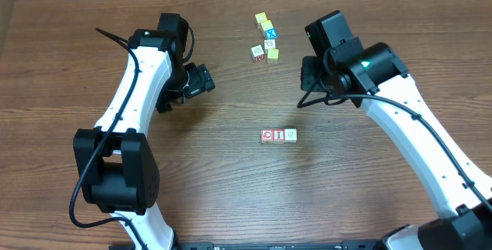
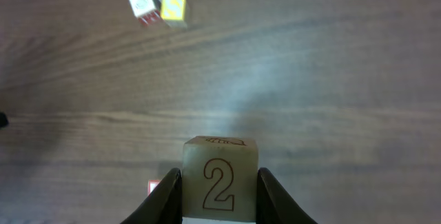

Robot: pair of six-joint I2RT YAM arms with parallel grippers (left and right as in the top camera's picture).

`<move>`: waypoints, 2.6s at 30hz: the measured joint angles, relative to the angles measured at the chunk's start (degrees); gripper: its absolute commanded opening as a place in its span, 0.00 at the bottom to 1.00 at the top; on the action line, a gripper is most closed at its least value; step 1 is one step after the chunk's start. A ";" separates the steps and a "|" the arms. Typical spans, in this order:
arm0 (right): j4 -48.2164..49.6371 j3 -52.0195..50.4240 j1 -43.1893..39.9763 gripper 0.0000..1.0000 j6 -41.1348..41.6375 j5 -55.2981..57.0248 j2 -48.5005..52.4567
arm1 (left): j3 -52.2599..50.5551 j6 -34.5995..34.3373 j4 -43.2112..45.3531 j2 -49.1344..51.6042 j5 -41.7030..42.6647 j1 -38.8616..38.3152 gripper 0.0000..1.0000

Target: Flip 5 blocks

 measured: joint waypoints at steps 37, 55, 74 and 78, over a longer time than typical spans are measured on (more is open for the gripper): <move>23.96 -38.23 0.02 0.23 7.91 -12.48 -1.57 | 0.00 0.00 -0.02 0.00 0.00 0.00 1.00; 25.27 -38.27 0.02 0.48 7.93 -13.73 -1.57 | 0.00 0.00 0.00 0.02 0.00 0.00 1.00; 18.67 -38.38 0.02 0.43 11.34 -15.85 -1.57 | 0.00 0.00 0.00 0.02 0.00 0.00 1.00; 18.78 -39.71 0.02 0.36 12.72 -17.42 -1.57 | 0.00 0.00 0.00 0.00 0.00 0.00 1.00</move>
